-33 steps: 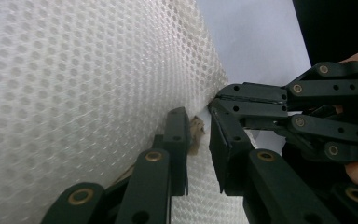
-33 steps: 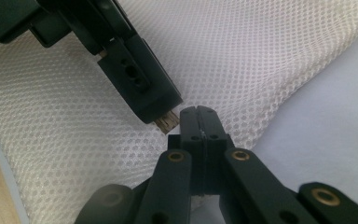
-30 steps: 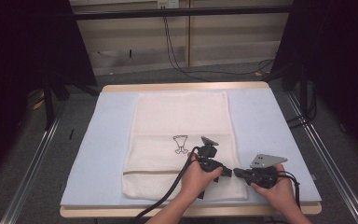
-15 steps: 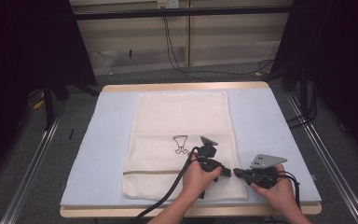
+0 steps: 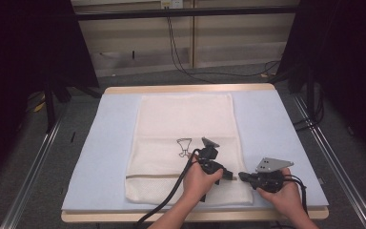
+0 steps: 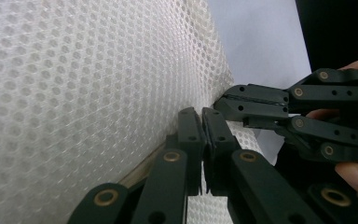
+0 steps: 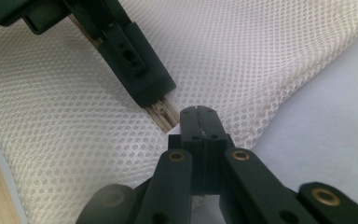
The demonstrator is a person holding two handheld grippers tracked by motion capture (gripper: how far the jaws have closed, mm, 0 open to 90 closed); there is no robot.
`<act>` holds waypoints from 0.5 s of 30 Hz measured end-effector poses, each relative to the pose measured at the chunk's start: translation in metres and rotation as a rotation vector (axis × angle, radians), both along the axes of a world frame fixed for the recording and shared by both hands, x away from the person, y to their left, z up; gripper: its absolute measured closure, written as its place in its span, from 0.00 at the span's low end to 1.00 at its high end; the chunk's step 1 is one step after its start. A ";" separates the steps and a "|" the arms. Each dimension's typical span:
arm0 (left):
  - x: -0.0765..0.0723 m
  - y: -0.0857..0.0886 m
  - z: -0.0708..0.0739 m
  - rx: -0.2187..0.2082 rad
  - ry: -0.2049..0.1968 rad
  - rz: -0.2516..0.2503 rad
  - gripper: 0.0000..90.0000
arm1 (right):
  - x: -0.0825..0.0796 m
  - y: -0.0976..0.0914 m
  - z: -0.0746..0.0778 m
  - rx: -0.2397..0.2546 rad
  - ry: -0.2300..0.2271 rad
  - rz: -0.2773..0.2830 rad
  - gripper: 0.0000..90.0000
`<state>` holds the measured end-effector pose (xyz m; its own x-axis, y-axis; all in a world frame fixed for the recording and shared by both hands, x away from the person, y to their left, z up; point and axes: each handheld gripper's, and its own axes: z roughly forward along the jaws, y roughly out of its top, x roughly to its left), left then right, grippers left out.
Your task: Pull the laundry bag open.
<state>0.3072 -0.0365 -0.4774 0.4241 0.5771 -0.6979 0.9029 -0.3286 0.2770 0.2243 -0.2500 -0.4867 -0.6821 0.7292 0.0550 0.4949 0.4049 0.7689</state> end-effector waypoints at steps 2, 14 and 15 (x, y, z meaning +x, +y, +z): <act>0.000 0.001 0.000 -0.003 0.004 0.000 0.97 | 0.000 0.000 0.000 0.002 0.003 0.000 1.00; 0.003 0.006 0.001 0.002 0.033 -0.002 0.97 | 0.000 0.000 0.000 0.002 0.003 -0.002 1.00; 0.003 0.006 0.001 0.003 0.022 0.011 0.97 | 0.000 0.000 0.000 0.003 0.004 -0.002 1.00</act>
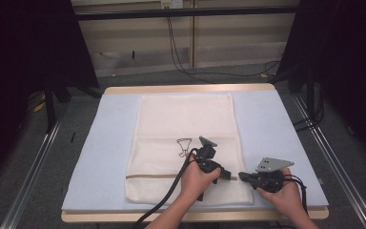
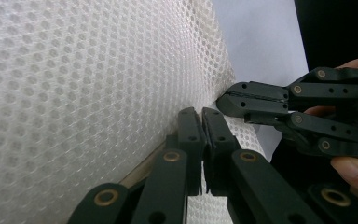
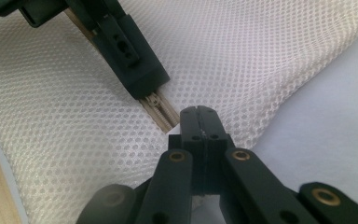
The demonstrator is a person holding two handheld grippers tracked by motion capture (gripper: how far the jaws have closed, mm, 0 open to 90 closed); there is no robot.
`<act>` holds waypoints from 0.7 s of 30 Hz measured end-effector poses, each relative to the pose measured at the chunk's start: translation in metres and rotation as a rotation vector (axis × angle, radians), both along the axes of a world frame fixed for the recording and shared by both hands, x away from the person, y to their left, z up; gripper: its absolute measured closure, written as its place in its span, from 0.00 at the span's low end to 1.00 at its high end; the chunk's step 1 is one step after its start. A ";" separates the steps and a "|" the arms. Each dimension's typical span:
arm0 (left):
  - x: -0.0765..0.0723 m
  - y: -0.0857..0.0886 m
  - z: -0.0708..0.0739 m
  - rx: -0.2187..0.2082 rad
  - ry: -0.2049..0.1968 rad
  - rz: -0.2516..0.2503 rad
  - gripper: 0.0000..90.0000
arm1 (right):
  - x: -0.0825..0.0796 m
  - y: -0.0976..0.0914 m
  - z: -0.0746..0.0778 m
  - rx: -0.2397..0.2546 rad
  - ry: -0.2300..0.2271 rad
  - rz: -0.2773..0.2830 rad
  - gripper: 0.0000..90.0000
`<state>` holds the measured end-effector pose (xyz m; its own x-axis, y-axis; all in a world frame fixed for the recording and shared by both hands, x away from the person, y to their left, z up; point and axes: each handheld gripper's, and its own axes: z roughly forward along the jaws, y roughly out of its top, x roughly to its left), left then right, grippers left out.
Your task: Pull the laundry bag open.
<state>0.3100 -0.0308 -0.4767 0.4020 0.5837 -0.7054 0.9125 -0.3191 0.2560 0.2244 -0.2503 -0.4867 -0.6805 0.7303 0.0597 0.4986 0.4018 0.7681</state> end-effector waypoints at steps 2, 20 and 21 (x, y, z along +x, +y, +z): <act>0.000 0.002 0.001 -0.004 0.002 -0.001 0.97 | 0.000 0.000 0.000 0.001 0.000 0.001 1.00; 0.007 0.021 0.007 0.011 0.008 0.000 0.97 | 0.000 0.000 0.000 0.001 0.000 0.002 1.00; 0.007 0.022 0.007 0.017 0.007 -0.006 0.97 | 0.000 0.000 0.000 0.001 0.000 0.002 1.00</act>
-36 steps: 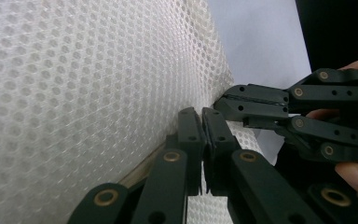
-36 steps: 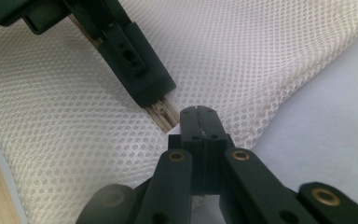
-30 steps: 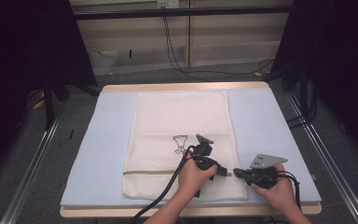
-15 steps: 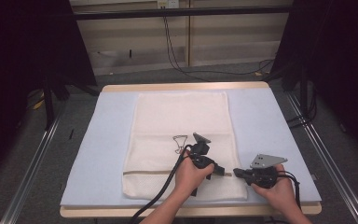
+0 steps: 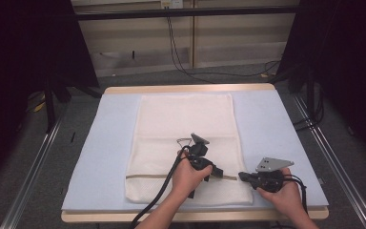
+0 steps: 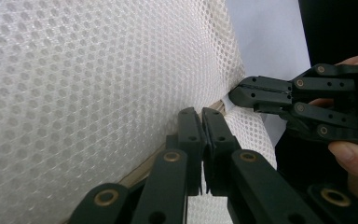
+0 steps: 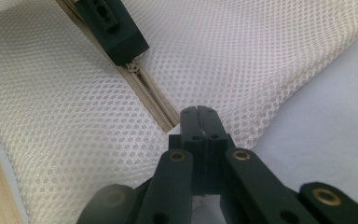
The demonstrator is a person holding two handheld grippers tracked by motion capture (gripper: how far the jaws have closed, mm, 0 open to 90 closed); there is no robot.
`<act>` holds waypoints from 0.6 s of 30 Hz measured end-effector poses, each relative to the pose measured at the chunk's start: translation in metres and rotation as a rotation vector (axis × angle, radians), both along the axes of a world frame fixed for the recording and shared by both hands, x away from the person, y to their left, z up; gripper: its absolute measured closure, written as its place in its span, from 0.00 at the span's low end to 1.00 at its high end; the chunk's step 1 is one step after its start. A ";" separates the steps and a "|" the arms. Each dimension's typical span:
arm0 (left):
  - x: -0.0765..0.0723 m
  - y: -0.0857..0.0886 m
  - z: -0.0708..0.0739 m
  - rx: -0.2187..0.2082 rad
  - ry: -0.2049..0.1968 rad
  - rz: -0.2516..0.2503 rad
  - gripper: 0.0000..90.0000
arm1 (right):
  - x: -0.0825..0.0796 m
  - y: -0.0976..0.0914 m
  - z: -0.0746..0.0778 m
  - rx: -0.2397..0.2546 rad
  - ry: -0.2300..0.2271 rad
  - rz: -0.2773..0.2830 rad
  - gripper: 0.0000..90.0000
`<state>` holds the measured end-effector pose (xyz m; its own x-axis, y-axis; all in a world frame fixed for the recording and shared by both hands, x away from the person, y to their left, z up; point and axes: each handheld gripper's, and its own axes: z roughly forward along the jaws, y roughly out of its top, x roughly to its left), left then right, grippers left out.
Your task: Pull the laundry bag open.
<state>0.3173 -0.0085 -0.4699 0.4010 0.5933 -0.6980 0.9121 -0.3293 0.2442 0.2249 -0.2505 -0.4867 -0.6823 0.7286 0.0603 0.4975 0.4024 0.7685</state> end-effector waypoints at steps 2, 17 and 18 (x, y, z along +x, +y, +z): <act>0.000 0.000 0.000 -0.006 0.000 0.007 0.97 | 0.000 0.000 0.000 0.000 0.001 -0.001 1.00; 0.000 0.007 0.001 -0.013 0.019 -0.003 0.97 | 0.000 0.000 0.000 0.009 0.009 -0.002 1.00; 0.001 0.008 0.002 -0.011 0.017 -0.002 0.97 | 0.000 0.000 0.000 0.008 0.009 -0.003 1.00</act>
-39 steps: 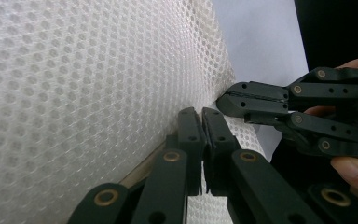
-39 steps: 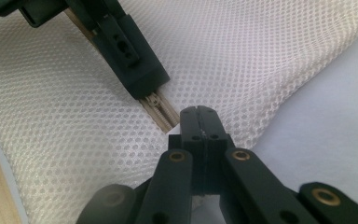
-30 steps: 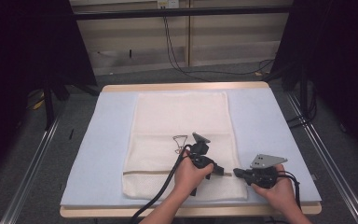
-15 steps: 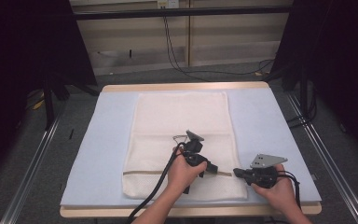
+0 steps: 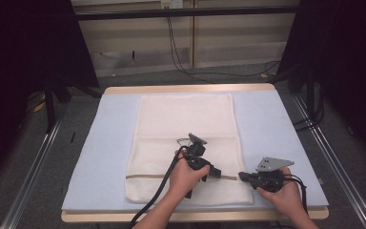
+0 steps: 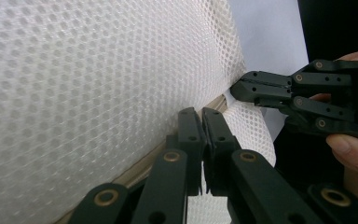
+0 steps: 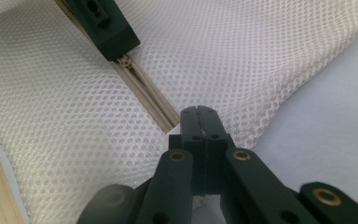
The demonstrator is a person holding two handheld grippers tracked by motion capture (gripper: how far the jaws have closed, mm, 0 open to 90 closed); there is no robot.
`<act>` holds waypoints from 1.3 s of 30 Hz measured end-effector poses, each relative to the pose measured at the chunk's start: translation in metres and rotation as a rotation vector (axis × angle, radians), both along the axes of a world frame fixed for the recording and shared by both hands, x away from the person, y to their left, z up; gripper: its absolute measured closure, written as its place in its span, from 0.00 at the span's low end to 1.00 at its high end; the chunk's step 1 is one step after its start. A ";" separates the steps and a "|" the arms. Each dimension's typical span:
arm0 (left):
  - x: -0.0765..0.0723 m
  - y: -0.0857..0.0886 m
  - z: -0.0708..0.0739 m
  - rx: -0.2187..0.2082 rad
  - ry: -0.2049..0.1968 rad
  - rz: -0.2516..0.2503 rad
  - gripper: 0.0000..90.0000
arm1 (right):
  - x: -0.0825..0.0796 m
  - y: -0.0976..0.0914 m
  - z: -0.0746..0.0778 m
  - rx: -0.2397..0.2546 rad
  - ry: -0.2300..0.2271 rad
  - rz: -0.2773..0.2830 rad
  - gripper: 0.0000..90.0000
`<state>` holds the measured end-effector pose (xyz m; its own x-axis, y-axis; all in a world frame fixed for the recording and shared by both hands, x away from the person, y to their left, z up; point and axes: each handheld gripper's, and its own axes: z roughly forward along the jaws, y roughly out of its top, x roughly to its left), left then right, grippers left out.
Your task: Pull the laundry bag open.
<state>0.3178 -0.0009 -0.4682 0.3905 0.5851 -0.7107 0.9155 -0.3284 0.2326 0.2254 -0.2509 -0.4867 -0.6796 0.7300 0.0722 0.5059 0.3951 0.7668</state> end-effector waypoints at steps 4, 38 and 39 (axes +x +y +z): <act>0.000 0.003 0.001 -0.001 0.000 0.006 0.97 | 0.000 0.000 0.000 0.005 0.006 -0.004 1.00; 0.006 0.041 0.009 -0.003 -0.009 0.003 0.97 | 0.000 0.000 0.000 0.004 0.006 -0.003 1.00; 0.005 0.040 0.009 0.007 -0.018 0.012 0.97 | 0.001 0.000 0.000 0.004 0.006 -0.004 1.00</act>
<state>0.3229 0.0395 -0.4596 0.3962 0.5951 -0.6992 0.9150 -0.3189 0.2471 0.2259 -0.2508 -0.4865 -0.6767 0.7320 0.0791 0.5116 0.3902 0.7655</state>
